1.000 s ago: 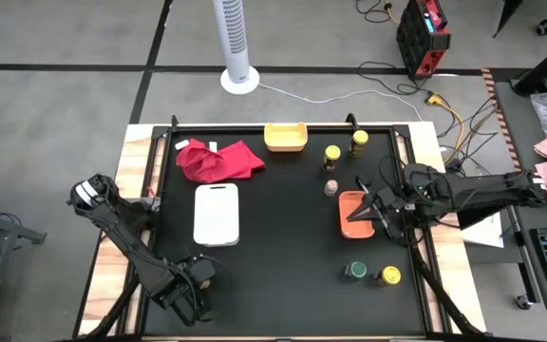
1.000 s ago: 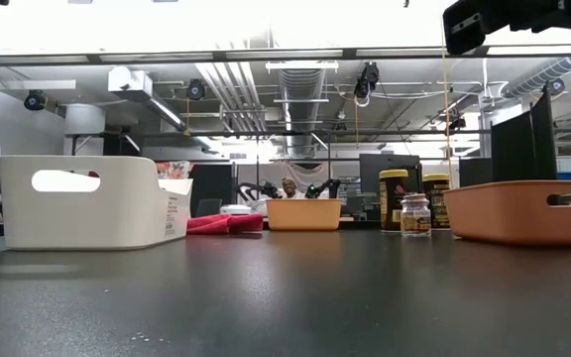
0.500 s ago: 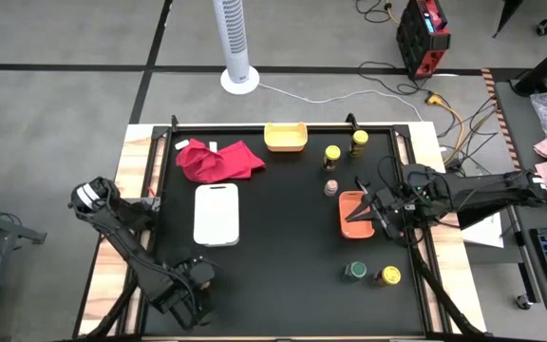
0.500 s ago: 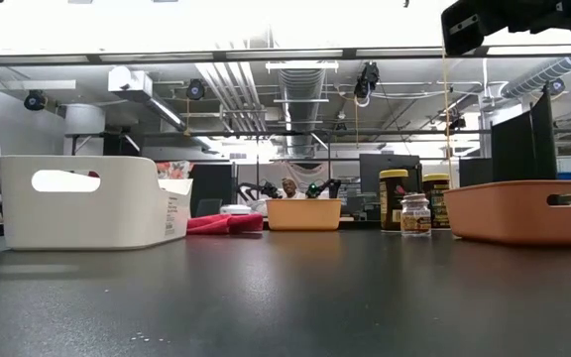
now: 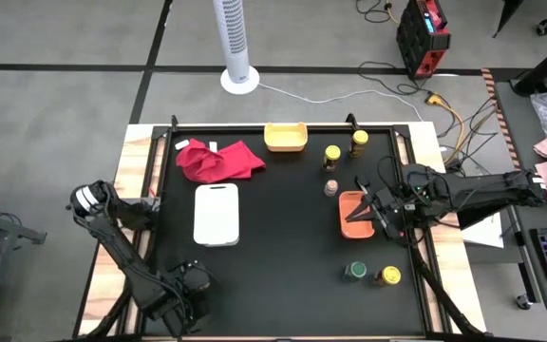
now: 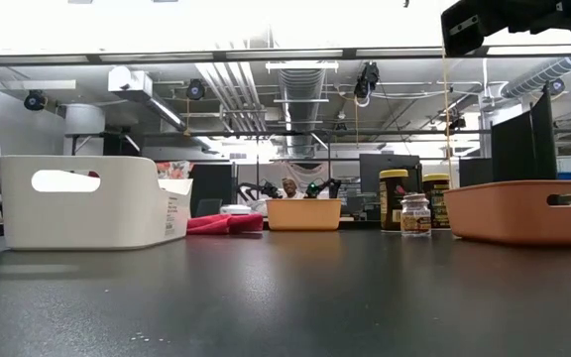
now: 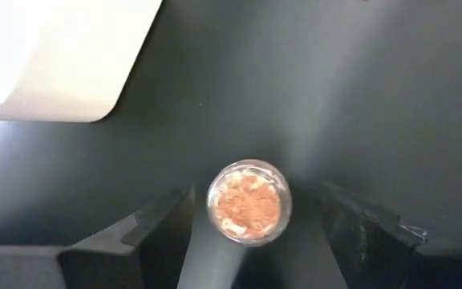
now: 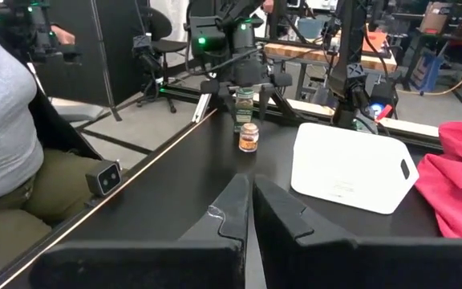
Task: Sort spices by type
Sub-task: Put the bottom transparent seasoning bottle into the white bin
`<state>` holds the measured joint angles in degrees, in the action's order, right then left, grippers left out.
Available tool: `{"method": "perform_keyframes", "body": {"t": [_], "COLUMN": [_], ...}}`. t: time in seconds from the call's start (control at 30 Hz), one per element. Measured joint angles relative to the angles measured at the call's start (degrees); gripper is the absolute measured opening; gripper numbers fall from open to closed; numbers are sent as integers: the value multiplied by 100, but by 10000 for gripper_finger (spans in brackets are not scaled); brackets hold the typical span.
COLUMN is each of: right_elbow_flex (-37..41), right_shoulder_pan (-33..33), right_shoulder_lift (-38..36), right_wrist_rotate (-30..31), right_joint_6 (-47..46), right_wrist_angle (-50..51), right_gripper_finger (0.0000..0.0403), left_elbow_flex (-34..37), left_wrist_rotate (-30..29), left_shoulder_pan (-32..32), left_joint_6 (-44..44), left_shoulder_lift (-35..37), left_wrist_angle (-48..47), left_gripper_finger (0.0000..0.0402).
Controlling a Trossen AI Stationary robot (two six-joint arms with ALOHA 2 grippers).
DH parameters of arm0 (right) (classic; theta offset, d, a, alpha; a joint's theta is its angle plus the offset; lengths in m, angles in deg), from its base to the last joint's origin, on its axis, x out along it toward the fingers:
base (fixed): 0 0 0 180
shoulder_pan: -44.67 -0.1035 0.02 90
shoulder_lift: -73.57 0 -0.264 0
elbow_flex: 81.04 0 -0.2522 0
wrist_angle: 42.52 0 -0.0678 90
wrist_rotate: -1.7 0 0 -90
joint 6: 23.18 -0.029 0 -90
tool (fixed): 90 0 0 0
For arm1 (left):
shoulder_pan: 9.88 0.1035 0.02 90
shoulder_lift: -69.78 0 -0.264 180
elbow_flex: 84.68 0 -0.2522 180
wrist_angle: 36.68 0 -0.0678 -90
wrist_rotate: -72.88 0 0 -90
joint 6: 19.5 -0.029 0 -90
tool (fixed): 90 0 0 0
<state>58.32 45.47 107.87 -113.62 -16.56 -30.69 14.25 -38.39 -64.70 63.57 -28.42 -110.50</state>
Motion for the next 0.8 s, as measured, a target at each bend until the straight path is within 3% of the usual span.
{"method": "perform_keyframes", "body": {"t": [0.8], "right_elbow_flex": [-4], "right_shoulder_pan": [0], "right_shoulder_lift": [-2], "right_wrist_rotate": [-1], "right_joint_6": [-51], "right_wrist_angle": [0], "right_gripper_finger": [13], "left_elbow_flex": [618], "left_wrist_rotate": [-21], "left_shoulder_pan": [2], "left_joint_6": [46], "left_shoulder_lift": [15], "left_wrist_angle": [806], "left_gripper_finger": [235]}}
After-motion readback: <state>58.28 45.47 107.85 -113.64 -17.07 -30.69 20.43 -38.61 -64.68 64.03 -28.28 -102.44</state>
